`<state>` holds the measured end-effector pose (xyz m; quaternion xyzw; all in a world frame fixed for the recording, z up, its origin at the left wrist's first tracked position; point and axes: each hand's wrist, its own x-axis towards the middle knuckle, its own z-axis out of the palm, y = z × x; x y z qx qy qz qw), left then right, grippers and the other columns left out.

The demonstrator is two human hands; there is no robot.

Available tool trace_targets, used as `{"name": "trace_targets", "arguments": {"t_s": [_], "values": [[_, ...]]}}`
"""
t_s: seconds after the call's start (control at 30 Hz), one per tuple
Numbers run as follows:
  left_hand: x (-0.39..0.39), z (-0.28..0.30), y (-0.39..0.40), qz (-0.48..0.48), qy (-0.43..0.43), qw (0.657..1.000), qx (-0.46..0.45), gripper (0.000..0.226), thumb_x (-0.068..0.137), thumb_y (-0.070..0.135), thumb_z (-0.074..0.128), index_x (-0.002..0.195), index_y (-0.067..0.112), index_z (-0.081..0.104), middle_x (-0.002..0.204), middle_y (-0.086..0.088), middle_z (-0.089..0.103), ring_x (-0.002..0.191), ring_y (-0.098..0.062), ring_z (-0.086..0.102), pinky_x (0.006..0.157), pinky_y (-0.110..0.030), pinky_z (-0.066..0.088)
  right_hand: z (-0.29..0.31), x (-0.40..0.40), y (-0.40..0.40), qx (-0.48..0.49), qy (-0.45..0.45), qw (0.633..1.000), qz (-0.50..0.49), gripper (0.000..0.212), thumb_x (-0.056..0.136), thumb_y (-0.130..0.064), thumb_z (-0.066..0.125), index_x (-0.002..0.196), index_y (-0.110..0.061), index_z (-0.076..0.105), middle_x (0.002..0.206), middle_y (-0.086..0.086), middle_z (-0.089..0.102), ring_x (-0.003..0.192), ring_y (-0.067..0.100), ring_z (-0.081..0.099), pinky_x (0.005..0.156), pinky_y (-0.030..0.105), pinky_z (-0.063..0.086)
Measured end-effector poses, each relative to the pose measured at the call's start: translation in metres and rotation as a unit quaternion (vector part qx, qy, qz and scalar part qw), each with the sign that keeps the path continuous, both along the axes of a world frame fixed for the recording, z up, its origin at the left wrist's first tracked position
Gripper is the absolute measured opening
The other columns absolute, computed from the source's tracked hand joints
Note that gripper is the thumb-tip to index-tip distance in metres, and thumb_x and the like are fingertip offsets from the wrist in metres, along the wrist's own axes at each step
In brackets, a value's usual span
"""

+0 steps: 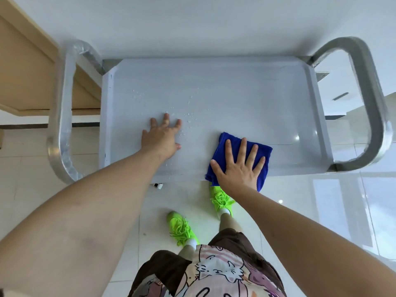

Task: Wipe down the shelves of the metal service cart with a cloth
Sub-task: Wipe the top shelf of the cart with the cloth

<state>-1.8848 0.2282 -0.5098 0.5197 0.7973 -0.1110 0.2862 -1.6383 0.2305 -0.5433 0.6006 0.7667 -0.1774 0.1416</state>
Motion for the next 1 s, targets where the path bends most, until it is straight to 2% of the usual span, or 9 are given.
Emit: {"name": "trace_targets", "arguments": {"t_s": [0.2,0.43,0.53,0.6,0.73,0.87,1.0], "values": [[-0.001,0.002,-0.002,-0.008,0.005,1.0,0.001,0.078,0.094,0.047,0.058,0.152,0.045,0.007,0.165,0.005,-0.007,0.15,-0.036,-0.002,0.114,-0.06,0.024,0.006,-0.054,-0.027,-0.018,0.039,0.997,0.068,0.076,0.084,-0.083,-0.002,0.146,-0.047,-0.03,0.16,0.0,-0.036,0.141,0.034,-0.04,0.11,0.062,-0.026],[-0.002,0.003,0.003,-0.022,0.015,1.0,-0.007,0.075,0.095,0.047,0.055,0.153,0.043,0.008,0.165,0.002,-0.004,0.149,-0.04,0.002,0.111,-0.059,0.03,0.006,-0.075,-0.01,0.013,0.062,0.992,0.108,0.069,0.089,-0.08,0.001,0.15,-0.054,-0.017,0.166,-0.005,-0.018,0.148,0.033,-0.025,0.113,0.062,-0.02],[-0.003,0.004,0.007,-0.029,0.016,0.999,-0.011,0.074,0.093,0.049,0.057,0.153,0.044,0.014,0.165,-0.001,0.001,0.147,-0.042,0.008,0.108,-0.06,0.035,-0.001,-0.084,0.011,0.031,0.066,0.993,0.097,0.065,0.09,-0.078,-0.001,0.149,-0.054,-0.016,0.167,-0.006,-0.015,0.149,0.031,-0.025,0.114,0.061,-0.02],[-0.004,0.003,0.006,-0.033,0.023,0.999,-0.005,0.071,0.092,0.048,0.057,0.151,0.044,0.018,0.165,-0.001,0.005,0.146,-0.043,0.013,0.105,-0.059,0.038,-0.007,-0.097,0.036,0.039,0.064,0.994,0.085,0.063,0.09,-0.077,-0.004,0.145,-0.055,-0.024,0.166,-0.007,-0.017,0.148,0.031,-0.026,0.113,0.061,-0.021],[-0.002,0.002,0.001,-0.05,0.05,0.997,0.004,0.08,0.091,0.052,0.057,0.153,0.044,0.007,0.165,-0.002,0.005,0.145,-0.043,0.014,0.104,-0.055,0.039,-0.015,-0.124,0.091,0.05,0.066,0.994,0.072,0.061,0.089,-0.077,-0.006,0.138,-0.055,-0.034,0.165,-0.006,-0.022,0.148,0.032,-0.027,0.111,0.061,-0.023],[-0.003,0.002,0.007,-0.028,0.027,0.999,-0.014,0.084,0.09,0.048,0.061,0.153,0.044,0.005,0.165,0.0,0.003,0.147,-0.042,0.01,0.107,-0.058,0.035,-0.017,-0.144,0.128,0.067,0.069,0.991,0.089,0.064,0.089,-0.079,-0.005,0.143,-0.053,-0.028,0.166,-0.004,-0.02,0.148,0.033,-0.026,0.111,0.062,-0.022],[-0.005,0.002,0.01,-0.032,0.024,0.999,-0.024,0.085,0.089,0.047,0.063,0.153,0.043,0.007,0.165,-0.001,0.005,0.146,-0.042,0.012,0.105,-0.057,0.038,-0.016,-0.162,0.154,0.077,0.068,0.989,0.105,0.067,0.089,-0.078,-0.004,0.149,-0.05,-0.019,0.166,-0.003,-0.017,0.149,0.035,-0.023,0.112,0.063,-0.021]]}}
